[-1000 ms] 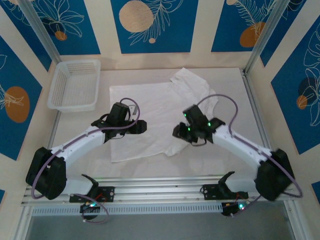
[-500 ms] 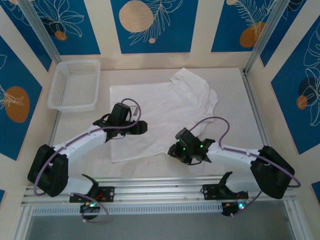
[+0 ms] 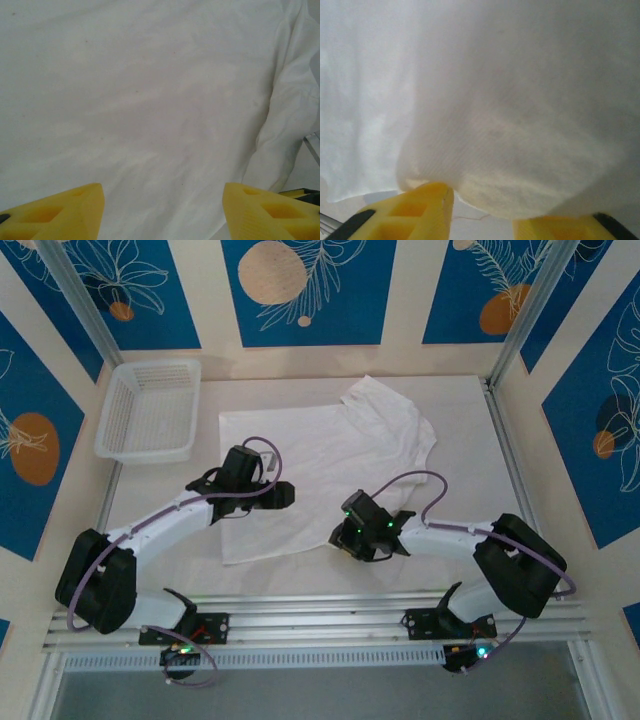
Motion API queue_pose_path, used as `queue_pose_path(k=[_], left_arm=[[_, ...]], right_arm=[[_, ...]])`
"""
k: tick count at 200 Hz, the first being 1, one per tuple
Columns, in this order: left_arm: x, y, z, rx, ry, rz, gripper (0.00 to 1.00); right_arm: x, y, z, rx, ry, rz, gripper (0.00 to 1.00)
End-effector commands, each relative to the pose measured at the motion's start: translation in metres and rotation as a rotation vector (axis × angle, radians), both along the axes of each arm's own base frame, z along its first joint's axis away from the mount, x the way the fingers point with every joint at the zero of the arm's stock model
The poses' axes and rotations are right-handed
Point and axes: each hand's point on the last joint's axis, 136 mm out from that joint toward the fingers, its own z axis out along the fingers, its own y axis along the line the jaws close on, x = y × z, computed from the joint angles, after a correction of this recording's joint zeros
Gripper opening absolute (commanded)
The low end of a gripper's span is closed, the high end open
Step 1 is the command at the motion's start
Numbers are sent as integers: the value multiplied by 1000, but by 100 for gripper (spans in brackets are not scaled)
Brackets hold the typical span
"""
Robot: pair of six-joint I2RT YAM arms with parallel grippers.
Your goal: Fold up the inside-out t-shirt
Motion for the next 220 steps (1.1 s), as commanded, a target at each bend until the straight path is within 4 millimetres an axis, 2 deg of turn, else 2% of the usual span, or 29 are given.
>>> queue_pose_path(k=[1,44,65,89,98,113,124,143,155,166,176,197,220], left_arm=[[-4,-2,1,9,-8,-19,64],[-3,-3,1,7,-6,-18,64],[-4,1,1,20,-10,-7,64],[-6,4,3,28,-19,-1,64],[-7,4,3,24,-19,-4,64],[-6,1,4,9,-19,-12,64],[-7,-1,4,-1,-16,-18,64],[-7,-2,3,-1,-10,-21,64],[-8,-1,3,1,-12,-22,64],[-8,0,3,4,-15,-21,64],[-8,0,3,5,-19,-18,64],[-7,0,3,7,-13,-20,64],[-9,1,4,8,-13,-16,64]], right_arm=[[4,4,6,3,6,-3,31],[4,4,9,5,16,-7,10],[1,2,16,1,21,2,11],[-1,-5,24,-23,13,8,24],[1,-5,27,-23,0,15,22],[7,-8,28,-25,-21,18,10],[15,-6,29,-1,-32,17,6],[31,-3,32,1,-52,49,8],[42,-4,35,-50,-70,88,15],[54,3,37,-65,-89,156,30],[66,8,36,-83,-73,208,35],[98,16,35,-85,-85,246,34],[128,24,45,16,-75,232,30]])
